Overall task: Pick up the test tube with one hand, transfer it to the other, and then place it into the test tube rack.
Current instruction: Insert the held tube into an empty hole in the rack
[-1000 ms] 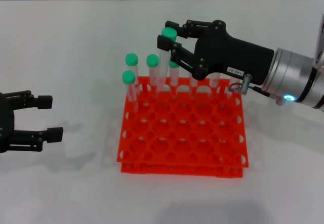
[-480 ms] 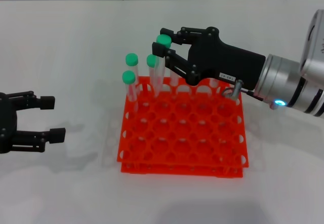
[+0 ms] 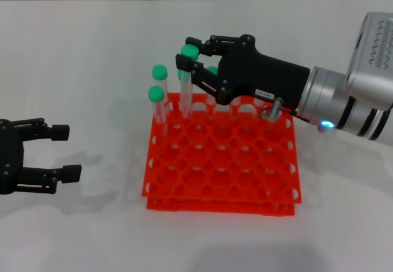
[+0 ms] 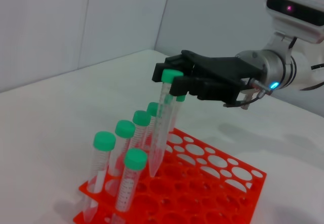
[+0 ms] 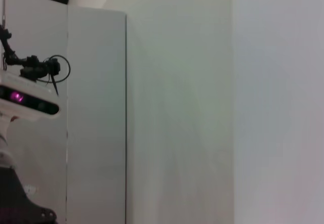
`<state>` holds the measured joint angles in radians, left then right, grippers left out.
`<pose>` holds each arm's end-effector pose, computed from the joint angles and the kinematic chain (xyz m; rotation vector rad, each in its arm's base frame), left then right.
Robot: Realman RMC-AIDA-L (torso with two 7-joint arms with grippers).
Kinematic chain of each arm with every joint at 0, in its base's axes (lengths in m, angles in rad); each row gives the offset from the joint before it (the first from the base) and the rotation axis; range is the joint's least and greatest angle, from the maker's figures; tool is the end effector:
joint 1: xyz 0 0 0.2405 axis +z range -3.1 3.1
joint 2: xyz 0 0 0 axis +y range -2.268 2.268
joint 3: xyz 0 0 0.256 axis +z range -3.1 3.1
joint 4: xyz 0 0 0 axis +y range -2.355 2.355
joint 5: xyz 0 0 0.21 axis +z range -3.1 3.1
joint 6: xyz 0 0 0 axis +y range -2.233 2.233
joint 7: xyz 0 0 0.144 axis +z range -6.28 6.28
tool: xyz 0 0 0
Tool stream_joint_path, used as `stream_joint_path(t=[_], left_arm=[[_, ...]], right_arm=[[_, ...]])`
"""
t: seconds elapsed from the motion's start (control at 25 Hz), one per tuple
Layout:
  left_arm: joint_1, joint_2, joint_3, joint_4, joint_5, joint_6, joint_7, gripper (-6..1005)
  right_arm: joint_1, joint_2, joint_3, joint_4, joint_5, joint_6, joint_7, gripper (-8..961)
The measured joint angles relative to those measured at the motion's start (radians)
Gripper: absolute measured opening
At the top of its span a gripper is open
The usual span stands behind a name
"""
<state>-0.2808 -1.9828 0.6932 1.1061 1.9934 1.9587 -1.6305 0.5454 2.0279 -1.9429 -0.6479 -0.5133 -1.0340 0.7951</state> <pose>-0.2876 0.2565 0.1000 -2.8339 -0.6835 -0.5299 0.1505 0.3457 -0.0783 -2.5157 0.1484 1.0630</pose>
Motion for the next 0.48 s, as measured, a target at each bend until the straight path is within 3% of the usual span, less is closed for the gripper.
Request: stream_joint_path(t=[0.48], left_arm=[[-0.007,-0.001,0.002,0.000,0.010,0.001,0.000,881]], right_arm=[[0.015,0.000,-0.057,0.000,0.059,0.058,-0.047,274]])
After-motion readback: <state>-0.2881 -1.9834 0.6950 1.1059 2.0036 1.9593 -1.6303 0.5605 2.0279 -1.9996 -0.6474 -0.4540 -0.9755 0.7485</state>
